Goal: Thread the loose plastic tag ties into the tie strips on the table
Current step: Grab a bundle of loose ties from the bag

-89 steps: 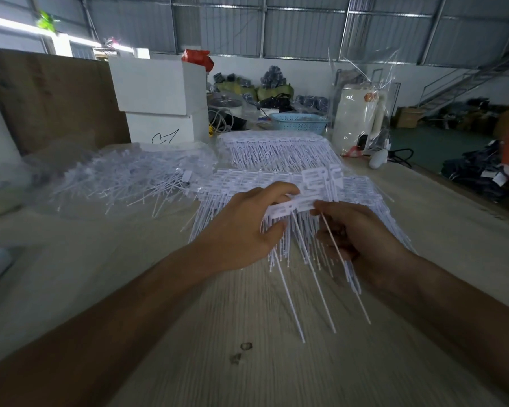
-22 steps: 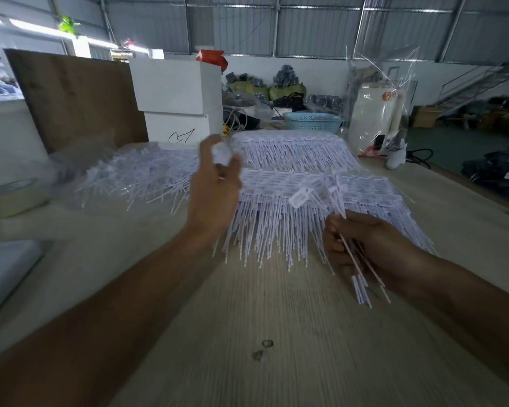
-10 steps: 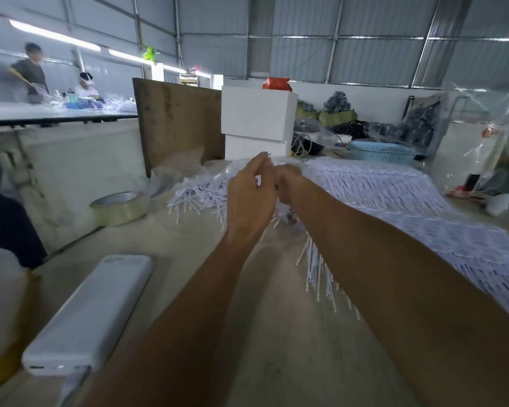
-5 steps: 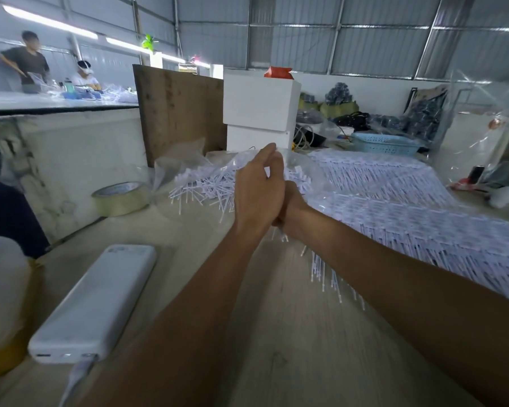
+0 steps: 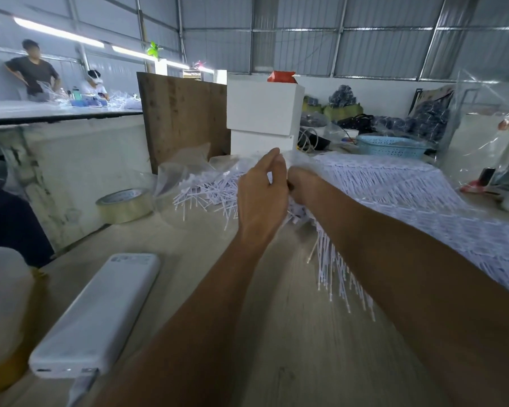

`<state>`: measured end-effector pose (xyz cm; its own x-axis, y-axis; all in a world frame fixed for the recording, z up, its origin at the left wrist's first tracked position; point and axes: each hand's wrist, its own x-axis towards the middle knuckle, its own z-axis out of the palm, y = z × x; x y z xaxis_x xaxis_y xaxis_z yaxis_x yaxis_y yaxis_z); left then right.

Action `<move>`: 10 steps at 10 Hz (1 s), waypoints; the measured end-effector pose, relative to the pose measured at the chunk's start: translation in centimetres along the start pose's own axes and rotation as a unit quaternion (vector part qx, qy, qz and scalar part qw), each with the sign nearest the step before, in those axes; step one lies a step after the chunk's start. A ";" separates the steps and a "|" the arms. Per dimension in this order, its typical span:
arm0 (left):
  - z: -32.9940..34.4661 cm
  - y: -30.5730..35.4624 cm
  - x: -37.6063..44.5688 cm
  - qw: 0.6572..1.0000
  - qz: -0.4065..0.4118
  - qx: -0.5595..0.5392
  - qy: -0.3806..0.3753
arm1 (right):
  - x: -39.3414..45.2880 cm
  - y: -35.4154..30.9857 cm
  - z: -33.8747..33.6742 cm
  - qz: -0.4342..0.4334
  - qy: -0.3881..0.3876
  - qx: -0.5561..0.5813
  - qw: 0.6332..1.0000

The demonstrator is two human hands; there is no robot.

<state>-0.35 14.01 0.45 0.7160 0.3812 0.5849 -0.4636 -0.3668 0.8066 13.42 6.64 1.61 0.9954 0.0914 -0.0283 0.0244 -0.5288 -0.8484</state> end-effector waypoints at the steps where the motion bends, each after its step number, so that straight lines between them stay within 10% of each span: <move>1: 0.1 -0.1 -0.2 1.000 0.019 0.000 -0.005 | 1.5 0.7 -0.1 0.008 0.081 -0.103 0.991; 6: 0.6 -1.5 -0.8 0.999 0.029 0.030 -0.020 | -0.2 0.3 2.3 -0.087 0.113 -0.470 0.871; 8: 0.8 -1.6 -0.8 0.996 0.049 0.069 0.004 | -9.7 1.9 1.8 -0.250 0.007 -0.503 0.828; 10: 1.2 -0.4 -1.9 0.974 0.185 0.128 -0.021 | -21.6 8.9 -4.6 -0.422 0.108 -0.443 0.783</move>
<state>-0.90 12.41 -1.05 0.5478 0.1500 0.8231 -0.5522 -0.6742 0.4904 -7.38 -3.96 -2.90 0.5799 0.6297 0.5169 0.6415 -0.7440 0.1867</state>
